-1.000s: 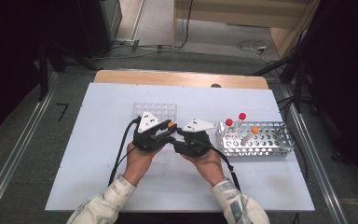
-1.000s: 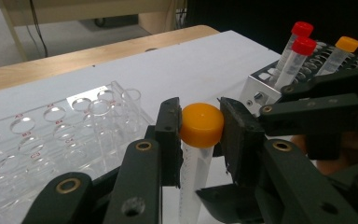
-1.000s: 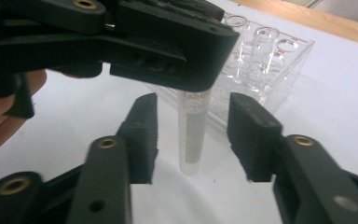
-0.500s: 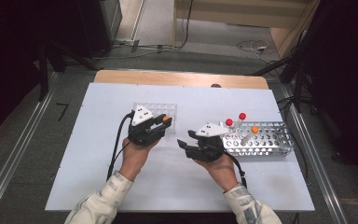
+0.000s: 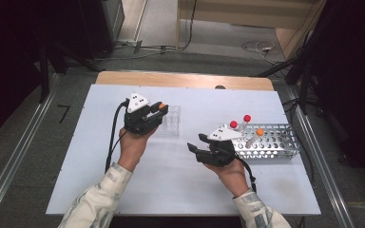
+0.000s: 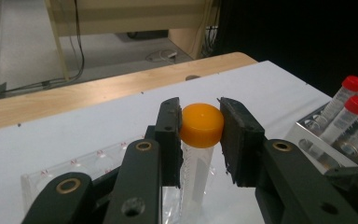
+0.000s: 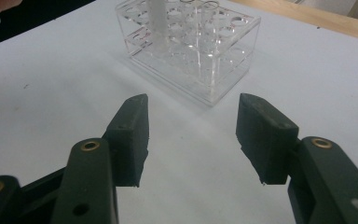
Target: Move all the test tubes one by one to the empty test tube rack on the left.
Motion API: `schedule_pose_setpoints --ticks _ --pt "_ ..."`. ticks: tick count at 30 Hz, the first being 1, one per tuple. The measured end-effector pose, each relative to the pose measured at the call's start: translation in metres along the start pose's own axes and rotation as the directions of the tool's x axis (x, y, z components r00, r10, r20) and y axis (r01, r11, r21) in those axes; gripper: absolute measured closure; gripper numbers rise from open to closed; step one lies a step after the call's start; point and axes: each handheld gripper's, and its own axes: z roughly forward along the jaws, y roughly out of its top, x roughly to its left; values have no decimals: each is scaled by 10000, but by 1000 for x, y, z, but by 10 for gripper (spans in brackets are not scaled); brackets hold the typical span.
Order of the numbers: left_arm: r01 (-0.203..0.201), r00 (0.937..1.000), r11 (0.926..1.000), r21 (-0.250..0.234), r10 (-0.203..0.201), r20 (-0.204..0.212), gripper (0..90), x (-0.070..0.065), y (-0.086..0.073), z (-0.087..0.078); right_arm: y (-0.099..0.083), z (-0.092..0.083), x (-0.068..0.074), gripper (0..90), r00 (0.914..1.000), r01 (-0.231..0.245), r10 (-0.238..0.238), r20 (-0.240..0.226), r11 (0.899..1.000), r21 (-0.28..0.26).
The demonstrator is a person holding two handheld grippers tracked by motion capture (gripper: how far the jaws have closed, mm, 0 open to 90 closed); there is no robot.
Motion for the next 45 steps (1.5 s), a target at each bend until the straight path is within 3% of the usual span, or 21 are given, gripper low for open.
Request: schedule_pose_setpoints --ticks 6,14,26,36,45 --pt "-121 9994 9999 -100 118 -315 702 4 10 2 -1 -2 -2 426 10000 -49 50 43 10000 -39" --pt "-95 9973 9998 -148 84 -733 701 13 12 9 -1 -2 -2 428 10000 -89 89 17 9999 -61" --pt "-106 9963 9999 68 111 -854 699 14 1 19 -2 -3 -3 429 9999 -124 124 65 9999 -67" --pt "-122 9947 9979 632 186 -1015 680 13 -26 31 -2 -1 -2 429 9999 -85 85 57 10000 -24" --pt "54 9960 9982 601 -1 -891 599 15 -25 26 -2 -4 -4 428 9999 -140 141 91 9999 -89"
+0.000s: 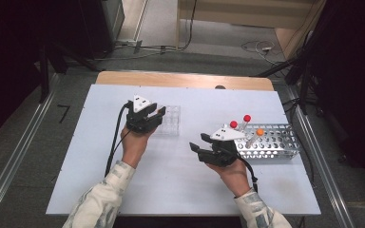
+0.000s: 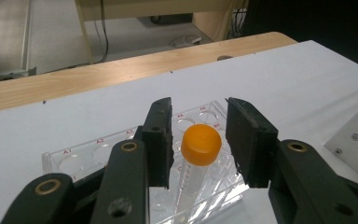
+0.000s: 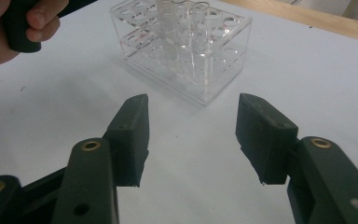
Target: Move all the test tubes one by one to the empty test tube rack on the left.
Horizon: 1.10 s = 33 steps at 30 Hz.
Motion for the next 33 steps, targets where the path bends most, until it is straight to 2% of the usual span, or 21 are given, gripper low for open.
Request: schedule_pose_setpoints --ticks 2,6,9,14,17,20,26,33 --pt "70 9999 10000 64 -71 92 554 0 0 -2 0 -2 -1 428 10000 -16 16 13 10000 -21" --pt "218 9997 9997 88 -219 110 390 -1 0 -8 -1 -10 -2 425 10000 15 -15 55 9999 -118" --pt "226 9996 9996 139 -228 136 311 -3 0 -13 -4 -20 -3 425 10000 -11 13 85 9998 -216" --pt "314 9990 9994 110 -317 311 268 -5 -2 -22 -15 -41 -11 424 9994 -113 125 321 9993 -370" --pt "469 9977 9988 131 -474 477 236 -5 -6 -26 -26 -57 -19 422 9976 -342 368 585 9984 -444" --pt "495 9976 9982 325 -510 468 200 -6 -9 -25 -36 -72 -29 422 9939 -581 633 901 9965 -594" --pt "324 9983 9976 604 -352 457 148 -9 -12 -22 -47 -94 -48 421 9805 -907 1030 1671 9927 -792" --pt "209 9984 9979 618 -240 503 130 -13 -14 -21 -55 -101 -67 422 9555 -1161 1310 2643 9907 -714"
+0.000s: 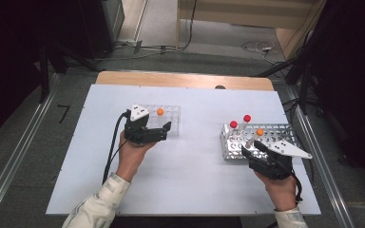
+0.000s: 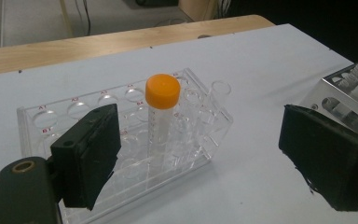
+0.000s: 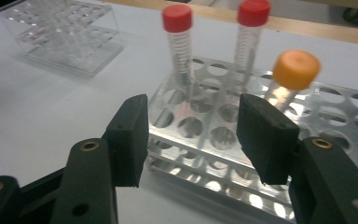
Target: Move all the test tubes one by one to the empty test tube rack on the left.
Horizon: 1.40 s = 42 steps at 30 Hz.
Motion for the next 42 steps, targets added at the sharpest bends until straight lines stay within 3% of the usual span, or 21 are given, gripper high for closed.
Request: schedule_pose_setpoints --ticks 10,19,26,28,33,42 --pt "-29 9999 10000 -83 30 134 100 -2 0 -2 0 15 -23 444 9948 -512 487 894 9984 248" --pt "-169 9996 9995 -266 175 209 81 -6 0 -3 1 30 -31 530 9931 -678 634 983 9969 412" --pt "-139 9992 9998 -147 144 369 77 -7 0 -4 1 36 -32 661 9915 -651 596 1158 9969 446" --pt "-143 9992 9998 -123 148 366 78 -6 0 -3 1 35 -32 710 9911 -607 554 1208 9974 399" --pt "-175 9992 9998 -122 180 369 81 -6 1 -4 6 29 -32 712 9913 -630 606 1171 9979 168" --pt "-114 9994 9999 -118 118 330 82 -5 1 -5 32 8 -29 714 9911 -448 499 1232 9980 -443"
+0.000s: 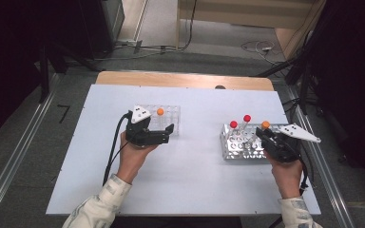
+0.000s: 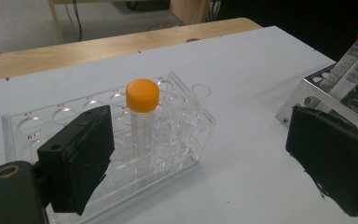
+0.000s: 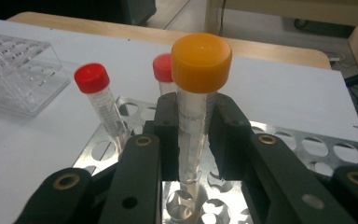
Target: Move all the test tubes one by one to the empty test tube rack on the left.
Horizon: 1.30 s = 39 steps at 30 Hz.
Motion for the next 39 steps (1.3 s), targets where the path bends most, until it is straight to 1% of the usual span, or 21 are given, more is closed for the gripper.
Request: schedule_pose_setpoints --ticks 3,5,9,13,17,20,22,25,31,34,36,38,39 --pt "50 10000 10000 74 -50 5 82 1 0 0 8 -7 1 715 10000 17 -18 -88 9999 -150" --pt "82 10000 9999 110 -82 8 82 1 0 0 13 -12 5 715 9996 74 -79 -259 9998 -200" --pt "167 9999 9997 164 -167 34 82 1 0 0 16 -18 17 714 9971 373 -384 -661 9991 -181" --pt "186 9998 9997 183 -187 53 88 2 0 -1 15 -18 29 714 9922 573 -575 -1105 9983 -57" --pt "178 9998 9997 166 -179 56 88 1 0 -1 12 -13 43 714 9846 912 -892 -1505 9958 64" --pt "182 9998 9997 159 -182 28 87 1 0 -1 10 -10 54 714 9784 996 -953 -1833 9949 147" --pt "197 9998 9997 155 -198 28 88 1 0 -1 10 -7 60 714 9733 1127 -1073 -2027 9935 152" --pt "246 9996 9995 177 -248 124 88 1 0 -1 11 -3 71 714 9665 1276 -1198 -2269 9916 196" --pt "342 9991 9990 298 -349 237 89 3 0 -1 12 11 90 714 9542 1636 -1498 -2591 9860 323" --pt "325 9992 9990 297 -332 235 90 3 0 0 13 17 98 714 9498 1649 -1481 -2757 9856 385" --pt "230 9996 9993 293 -235 171 89 2 0 -1 13 21 103 714 9471 1675 -1486 -2844 9849 431" --pt "213 9995 9994 263 -219 224 89 2 0 0 14 25 108 714 9429 1732 -1526 -2959 9839 443" --pt "213 9995 9994 263 -219 224 90 2 0 0 14 25 108 714 9429 1732 -1526 -2959 9839 443"
